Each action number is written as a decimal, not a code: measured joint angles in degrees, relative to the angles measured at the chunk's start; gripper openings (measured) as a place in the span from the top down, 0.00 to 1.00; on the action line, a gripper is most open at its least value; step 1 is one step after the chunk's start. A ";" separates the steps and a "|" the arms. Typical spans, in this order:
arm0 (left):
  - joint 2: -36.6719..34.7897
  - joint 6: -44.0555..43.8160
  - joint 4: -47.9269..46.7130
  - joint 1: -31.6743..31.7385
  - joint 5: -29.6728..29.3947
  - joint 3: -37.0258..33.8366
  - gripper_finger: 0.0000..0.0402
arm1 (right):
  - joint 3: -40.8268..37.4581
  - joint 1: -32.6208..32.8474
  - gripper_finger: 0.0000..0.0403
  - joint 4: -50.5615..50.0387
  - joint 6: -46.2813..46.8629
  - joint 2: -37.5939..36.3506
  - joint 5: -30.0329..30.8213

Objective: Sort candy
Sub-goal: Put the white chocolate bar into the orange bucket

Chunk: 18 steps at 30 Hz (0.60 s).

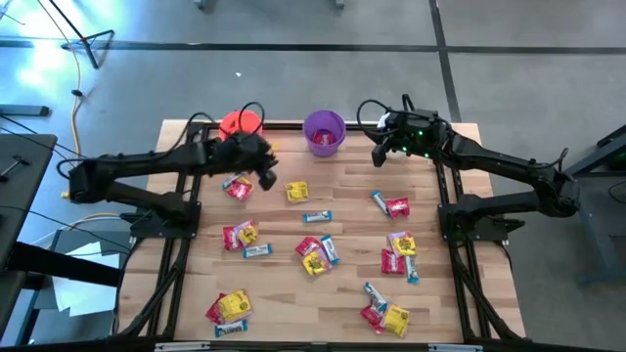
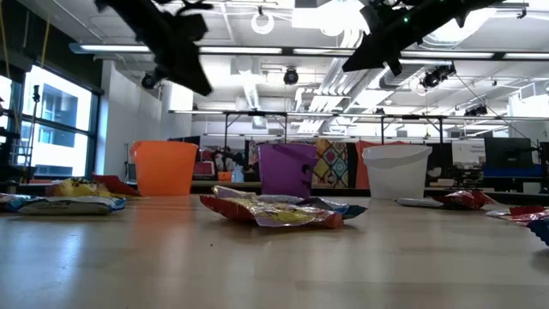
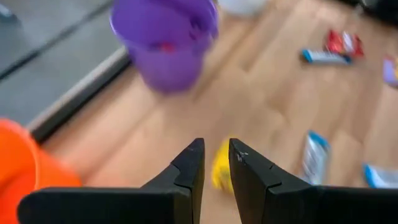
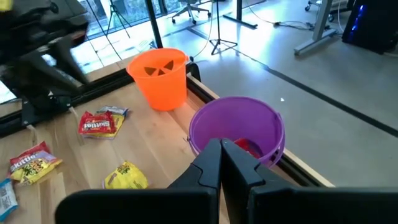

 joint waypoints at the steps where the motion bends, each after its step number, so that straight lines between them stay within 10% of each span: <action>1: -1.41 -1.18 -2.81 -0.69 0.33 0.00 0.85 | 0.00 0.00 1.00 -0.07 0.23 0.00 -0.06; 10: -6.97 -9.68 -27.97 -2.63 2.06 0.02 0.87 | 0.00 0.00 1.00 -0.07 0.53 0.00 -0.29; 18: -2.30 -4.72 -32.01 12.97 6.95 0.02 0.98 | 0.00 0.00 1.00 -0.05 -0.94 0.02 -0.35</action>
